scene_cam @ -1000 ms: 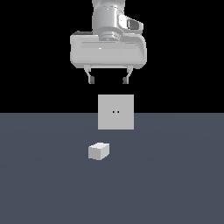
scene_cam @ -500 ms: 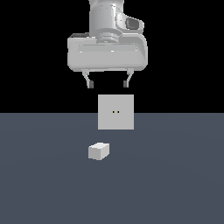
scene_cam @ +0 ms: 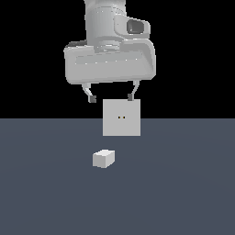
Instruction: Plug the charger into the wall socket.
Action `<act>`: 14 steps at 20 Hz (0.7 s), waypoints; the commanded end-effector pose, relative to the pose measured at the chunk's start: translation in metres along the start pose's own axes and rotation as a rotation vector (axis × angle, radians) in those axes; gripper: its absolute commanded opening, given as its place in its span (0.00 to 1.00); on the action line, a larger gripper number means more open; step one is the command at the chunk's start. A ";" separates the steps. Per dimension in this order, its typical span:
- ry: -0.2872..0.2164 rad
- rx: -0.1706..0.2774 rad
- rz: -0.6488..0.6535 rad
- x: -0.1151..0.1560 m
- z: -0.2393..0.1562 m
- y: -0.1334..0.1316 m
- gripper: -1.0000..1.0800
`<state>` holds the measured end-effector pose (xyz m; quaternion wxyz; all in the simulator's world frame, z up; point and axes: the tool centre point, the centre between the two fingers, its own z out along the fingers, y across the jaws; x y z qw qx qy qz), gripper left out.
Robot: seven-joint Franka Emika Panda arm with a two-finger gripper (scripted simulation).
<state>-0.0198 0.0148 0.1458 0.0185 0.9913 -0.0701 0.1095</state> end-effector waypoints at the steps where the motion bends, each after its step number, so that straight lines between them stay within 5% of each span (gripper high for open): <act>1: 0.029 -0.006 0.029 -0.006 0.006 -0.001 0.96; 14: 0.151 -0.042 0.153 -0.027 0.035 -0.006 0.96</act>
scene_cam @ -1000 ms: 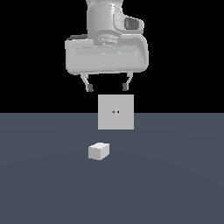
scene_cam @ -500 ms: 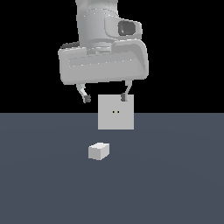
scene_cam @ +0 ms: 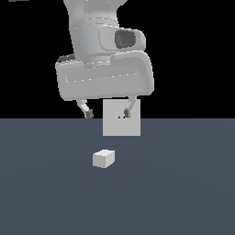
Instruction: Plug the charger into the wall socket.
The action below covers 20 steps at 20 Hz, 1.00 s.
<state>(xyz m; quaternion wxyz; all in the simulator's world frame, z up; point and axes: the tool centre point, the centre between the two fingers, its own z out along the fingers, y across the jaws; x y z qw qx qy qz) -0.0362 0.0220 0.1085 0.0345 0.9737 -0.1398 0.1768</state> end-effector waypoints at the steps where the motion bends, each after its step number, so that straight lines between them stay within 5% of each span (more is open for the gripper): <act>1: 0.022 -0.006 0.021 -0.004 0.004 -0.001 0.96; 20: 0.148 -0.052 0.148 -0.023 0.036 -0.004 0.96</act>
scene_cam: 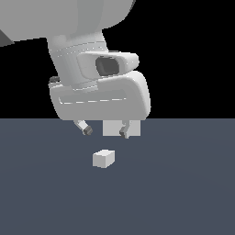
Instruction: Plug the charger into the wall socket.
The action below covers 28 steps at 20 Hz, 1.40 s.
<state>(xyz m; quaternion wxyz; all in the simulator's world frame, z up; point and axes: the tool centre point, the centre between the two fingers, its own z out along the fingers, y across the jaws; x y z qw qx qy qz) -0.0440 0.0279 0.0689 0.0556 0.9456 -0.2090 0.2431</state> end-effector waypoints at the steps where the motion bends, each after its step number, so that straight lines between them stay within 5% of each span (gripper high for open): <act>1: 0.010 -0.004 0.012 -0.002 0.003 0.000 0.96; 28: 0.011 -0.006 0.022 -0.029 0.049 0.000 0.96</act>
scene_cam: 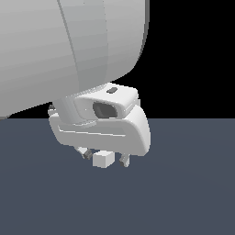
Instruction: Plug the charger into the wall socket.
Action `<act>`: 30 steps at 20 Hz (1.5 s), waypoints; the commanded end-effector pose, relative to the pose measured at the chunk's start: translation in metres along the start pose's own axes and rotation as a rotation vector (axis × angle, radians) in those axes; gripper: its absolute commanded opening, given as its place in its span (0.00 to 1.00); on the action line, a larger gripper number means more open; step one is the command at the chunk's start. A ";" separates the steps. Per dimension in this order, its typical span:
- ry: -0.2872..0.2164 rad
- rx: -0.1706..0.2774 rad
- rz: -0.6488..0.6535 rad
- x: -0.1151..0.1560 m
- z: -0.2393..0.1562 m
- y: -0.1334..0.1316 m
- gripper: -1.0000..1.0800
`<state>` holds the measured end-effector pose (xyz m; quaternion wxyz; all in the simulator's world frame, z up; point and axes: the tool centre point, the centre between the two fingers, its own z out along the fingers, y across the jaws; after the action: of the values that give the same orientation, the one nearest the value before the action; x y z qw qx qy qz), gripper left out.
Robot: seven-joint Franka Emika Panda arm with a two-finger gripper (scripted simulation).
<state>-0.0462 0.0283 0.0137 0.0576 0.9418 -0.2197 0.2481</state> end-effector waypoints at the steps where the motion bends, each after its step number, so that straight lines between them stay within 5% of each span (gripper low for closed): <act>1: 0.001 0.001 0.000 -0.001 0.002 0.000 0.96; 2: 0.001 0.001 0.000 -0.001 0.002 0.000 0.00; 17: 0.001 0.007 -0.012 0.002 -0.002 0.005 0.00; 30: 0.007 0.106 -0.187 0.024 -0.036 0.021 0.00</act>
<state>-0.0523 0.0112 0.0502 0.0347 0.9574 -0.1316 0.2546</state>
